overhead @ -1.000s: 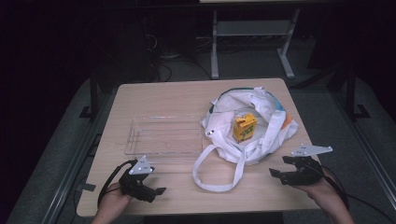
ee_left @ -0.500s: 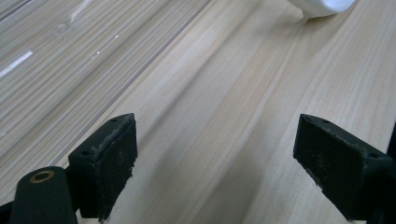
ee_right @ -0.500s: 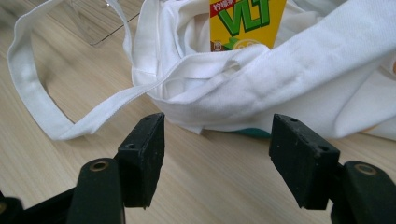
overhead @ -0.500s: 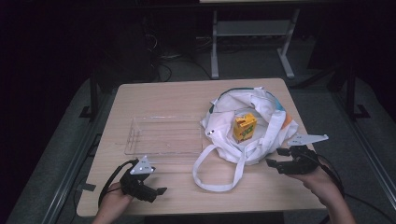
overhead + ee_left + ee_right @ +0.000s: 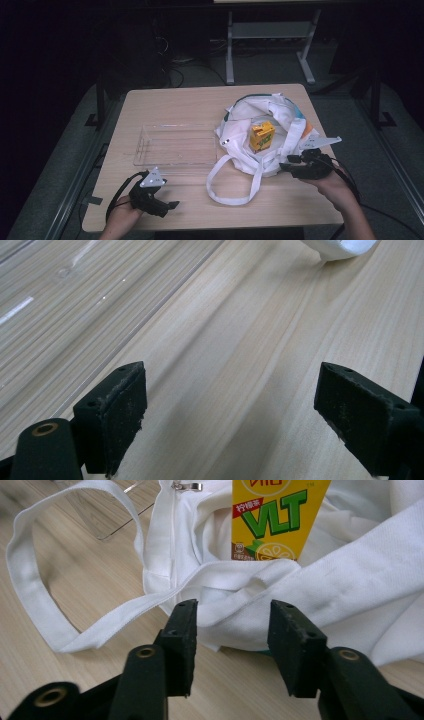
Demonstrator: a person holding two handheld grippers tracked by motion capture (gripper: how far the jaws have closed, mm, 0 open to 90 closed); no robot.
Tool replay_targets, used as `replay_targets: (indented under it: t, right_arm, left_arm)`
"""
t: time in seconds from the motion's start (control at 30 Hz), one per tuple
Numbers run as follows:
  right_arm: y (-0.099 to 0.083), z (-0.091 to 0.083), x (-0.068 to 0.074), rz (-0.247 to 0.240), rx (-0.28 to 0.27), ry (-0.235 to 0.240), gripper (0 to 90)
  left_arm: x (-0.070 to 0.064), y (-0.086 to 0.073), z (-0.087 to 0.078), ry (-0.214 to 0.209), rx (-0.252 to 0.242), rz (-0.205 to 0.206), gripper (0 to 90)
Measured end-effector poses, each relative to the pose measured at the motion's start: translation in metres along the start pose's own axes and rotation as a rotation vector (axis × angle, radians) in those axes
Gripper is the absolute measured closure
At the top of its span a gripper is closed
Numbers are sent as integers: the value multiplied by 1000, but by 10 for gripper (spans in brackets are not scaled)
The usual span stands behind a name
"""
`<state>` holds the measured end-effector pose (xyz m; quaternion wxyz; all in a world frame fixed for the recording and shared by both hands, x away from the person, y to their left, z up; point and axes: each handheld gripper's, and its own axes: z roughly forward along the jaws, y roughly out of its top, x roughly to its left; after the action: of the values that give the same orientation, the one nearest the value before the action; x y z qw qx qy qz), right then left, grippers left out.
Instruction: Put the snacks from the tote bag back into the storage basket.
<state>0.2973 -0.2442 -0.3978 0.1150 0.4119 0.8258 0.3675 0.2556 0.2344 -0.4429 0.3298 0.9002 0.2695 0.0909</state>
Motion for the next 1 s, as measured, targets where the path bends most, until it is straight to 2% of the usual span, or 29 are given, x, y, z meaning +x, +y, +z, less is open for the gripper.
replay_targets:
  t: [0.3, 0.43, 0.57, 0.63, 0.8, 1.0]
  right_arm:
    - [13, 8, 2, -30, 10, 18, 776]
    - [18, 12, 1, -26, 25, 31, 891]
    - [23, 17, -1, -50, 50, 23, 896]
    - [25, 19, -1, -46, 67, 25, 897]
    - [31, 24, -5, -9, 78, 51, 898]
    - [40, 30, -8, 11, 81, 71, 898]
  left_arm:
    - [0, 0, 0, -5, 3, -4, 134]
    - [0, 0, 0, -4, 7, -2, 134]
    - [0, 0, -1, -3, 4, -5, 134]
    - [0, 0, -1, -4, 4, -3, 134]
    - [1, 0, 0, -3, 0, -3, 134]
    - [1, 1, 0, -8, 5, -3, 134]
